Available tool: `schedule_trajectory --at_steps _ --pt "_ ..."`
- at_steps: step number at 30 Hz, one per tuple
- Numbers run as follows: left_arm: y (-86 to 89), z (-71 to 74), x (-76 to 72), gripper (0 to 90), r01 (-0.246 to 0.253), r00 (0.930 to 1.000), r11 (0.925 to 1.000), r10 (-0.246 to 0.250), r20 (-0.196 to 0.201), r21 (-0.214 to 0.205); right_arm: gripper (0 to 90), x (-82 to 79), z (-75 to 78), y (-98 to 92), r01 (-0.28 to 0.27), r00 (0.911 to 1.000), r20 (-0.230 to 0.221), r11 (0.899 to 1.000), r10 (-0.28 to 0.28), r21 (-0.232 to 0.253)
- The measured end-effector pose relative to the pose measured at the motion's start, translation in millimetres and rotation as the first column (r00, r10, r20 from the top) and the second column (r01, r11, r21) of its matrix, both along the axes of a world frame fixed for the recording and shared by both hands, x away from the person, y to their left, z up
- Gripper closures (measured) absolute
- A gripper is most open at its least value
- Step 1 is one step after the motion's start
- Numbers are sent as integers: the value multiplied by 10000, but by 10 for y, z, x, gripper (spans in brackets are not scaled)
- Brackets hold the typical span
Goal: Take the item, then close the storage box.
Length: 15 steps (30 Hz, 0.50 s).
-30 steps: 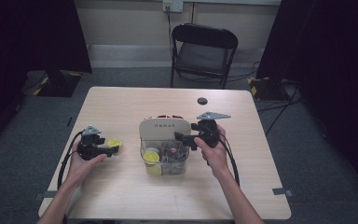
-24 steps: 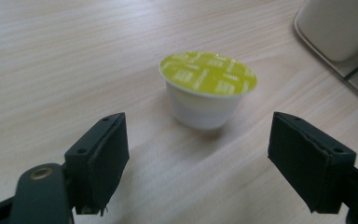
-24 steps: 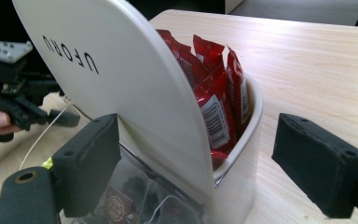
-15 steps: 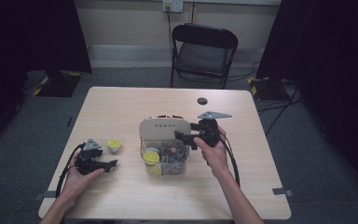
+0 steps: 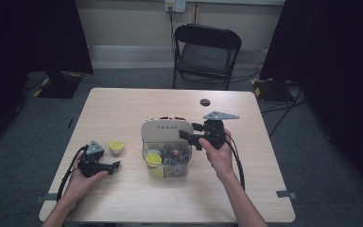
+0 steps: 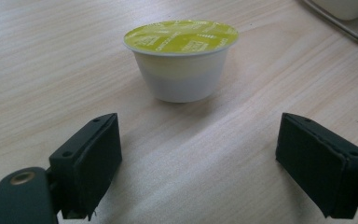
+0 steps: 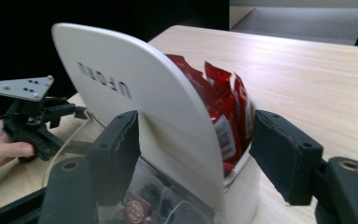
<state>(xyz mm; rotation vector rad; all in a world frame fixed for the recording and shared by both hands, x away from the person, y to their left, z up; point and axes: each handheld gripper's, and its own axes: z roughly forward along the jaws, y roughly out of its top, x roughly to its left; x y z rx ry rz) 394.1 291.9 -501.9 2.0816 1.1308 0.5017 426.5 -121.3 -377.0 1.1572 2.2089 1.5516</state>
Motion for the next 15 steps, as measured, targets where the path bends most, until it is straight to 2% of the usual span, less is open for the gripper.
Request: schedule_trajectory --at_steps 3,5,15 --pt "0 0 0 136 0 10000 10000 0 0 -1 353 -42 39 5 -179 9997 154 9998 177 75" --pt "3 2 0 137 13 10000 10000 -13 -6 42 418 -72 53 13 -491 9987 157 9984 486 279" --pt "3 1 1 137 18 10000 10000 -18 -6 40 458 -115 51 -18 -725 9973 137 9969 722 294"
